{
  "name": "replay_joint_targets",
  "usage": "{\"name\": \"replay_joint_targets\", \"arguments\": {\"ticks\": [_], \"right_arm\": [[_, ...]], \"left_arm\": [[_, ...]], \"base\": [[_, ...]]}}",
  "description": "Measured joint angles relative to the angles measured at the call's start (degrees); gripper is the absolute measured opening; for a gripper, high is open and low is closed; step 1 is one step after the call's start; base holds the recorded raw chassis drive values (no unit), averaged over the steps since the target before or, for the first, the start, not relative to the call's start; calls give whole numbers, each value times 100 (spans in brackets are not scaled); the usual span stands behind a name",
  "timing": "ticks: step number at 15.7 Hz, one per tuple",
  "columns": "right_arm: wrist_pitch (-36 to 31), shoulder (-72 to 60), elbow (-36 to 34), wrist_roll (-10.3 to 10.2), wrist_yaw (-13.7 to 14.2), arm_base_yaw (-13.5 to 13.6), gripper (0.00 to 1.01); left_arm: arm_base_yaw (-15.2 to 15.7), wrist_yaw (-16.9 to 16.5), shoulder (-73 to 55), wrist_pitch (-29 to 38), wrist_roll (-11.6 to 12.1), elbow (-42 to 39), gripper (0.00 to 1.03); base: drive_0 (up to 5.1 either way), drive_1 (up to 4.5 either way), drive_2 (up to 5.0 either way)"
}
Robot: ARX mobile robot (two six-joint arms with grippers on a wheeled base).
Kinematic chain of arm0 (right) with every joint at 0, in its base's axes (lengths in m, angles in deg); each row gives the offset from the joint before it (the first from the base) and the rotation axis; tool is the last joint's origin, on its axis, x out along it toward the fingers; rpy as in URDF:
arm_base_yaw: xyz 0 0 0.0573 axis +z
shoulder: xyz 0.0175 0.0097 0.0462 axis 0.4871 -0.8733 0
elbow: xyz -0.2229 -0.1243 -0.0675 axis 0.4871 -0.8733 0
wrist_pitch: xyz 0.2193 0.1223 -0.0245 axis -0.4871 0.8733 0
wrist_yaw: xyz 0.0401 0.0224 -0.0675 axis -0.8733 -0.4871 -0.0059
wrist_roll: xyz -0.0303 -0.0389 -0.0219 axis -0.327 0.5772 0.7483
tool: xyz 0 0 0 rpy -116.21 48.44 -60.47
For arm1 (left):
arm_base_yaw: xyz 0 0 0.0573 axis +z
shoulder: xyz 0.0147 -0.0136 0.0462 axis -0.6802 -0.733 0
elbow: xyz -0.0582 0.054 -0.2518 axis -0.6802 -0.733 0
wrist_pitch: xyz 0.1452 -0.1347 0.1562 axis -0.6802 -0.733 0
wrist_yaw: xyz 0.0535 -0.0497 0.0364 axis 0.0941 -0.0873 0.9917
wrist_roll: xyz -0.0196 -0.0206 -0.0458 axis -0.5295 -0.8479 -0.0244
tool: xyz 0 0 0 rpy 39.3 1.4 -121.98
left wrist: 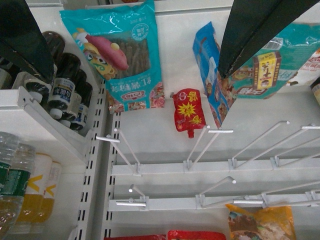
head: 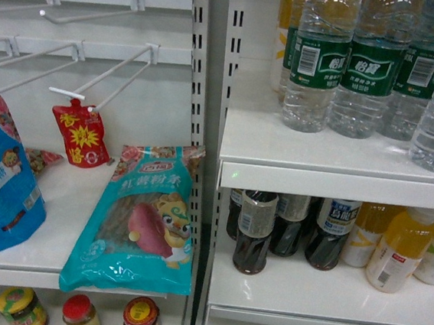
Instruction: Move water from second to third shelf
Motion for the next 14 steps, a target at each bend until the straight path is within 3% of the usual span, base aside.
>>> {"name": "replay_joint_targets", "arguments": {"ticks": [1, 2, 3, 14], "right_arm": [[4, 146, -149, 2, -76, -103, 12], [98, 306, -304, 42, -498, -446, 1], [131, 448, -422, 26, -656, -743, 2], [684, 1755, -1054, 28, -726, -721, 2]], "left_arm": [[0, -2, 0, 0, 0, 0, 98], [-2, -2, 0, 0, 0, 0, 98], [0, 4, 0, 0, 0, 2, 98], [0, -2, 0, 2, 0, 2, 98]], "base": [[0, 0, 0], [0, 0, 0], [0, 0, 0], [0, 0, 0]]}}
